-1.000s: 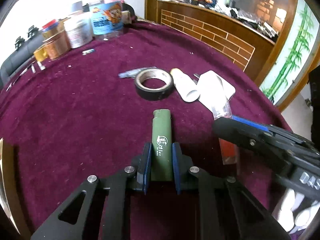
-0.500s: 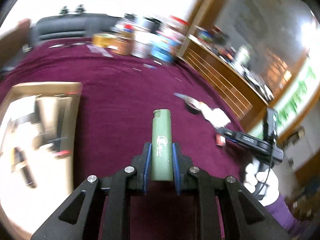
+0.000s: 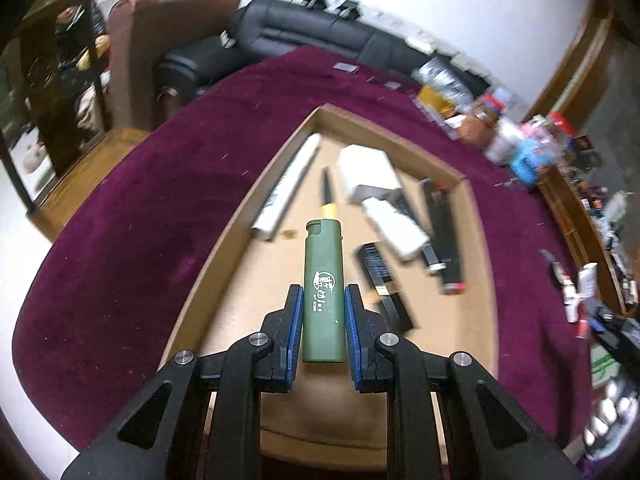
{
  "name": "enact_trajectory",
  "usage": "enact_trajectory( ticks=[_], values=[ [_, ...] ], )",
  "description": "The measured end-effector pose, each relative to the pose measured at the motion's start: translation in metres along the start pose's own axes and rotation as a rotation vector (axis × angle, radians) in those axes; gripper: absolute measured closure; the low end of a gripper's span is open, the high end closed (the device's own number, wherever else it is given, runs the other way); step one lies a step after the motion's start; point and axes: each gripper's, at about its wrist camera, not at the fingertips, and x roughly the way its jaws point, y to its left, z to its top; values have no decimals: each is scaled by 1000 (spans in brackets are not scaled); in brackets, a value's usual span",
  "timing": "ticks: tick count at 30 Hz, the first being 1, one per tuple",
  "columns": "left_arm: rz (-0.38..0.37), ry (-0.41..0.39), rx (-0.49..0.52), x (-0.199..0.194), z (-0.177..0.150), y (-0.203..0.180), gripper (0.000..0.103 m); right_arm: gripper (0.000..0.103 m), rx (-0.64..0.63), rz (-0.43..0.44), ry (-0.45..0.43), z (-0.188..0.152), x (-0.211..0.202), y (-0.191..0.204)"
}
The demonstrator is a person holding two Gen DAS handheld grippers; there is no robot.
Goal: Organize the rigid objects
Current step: 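Carry the green lighter into the tray and open the left tool while the right tool carries the package, then lower the clear package into the tray and open the right tool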
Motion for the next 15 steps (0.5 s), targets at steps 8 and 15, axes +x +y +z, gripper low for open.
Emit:
enact_trajectory(
  ticks=[8, 15],
  values=[
    [33, 66, -31, 32, 15, 13, 84, 76, -148, 99, 147, -8, 71, 97],
    [-70, -4, 8, -3, -1, 12, 60, 76, -275, 59, 271, -28, 129, 153]
  ],
)
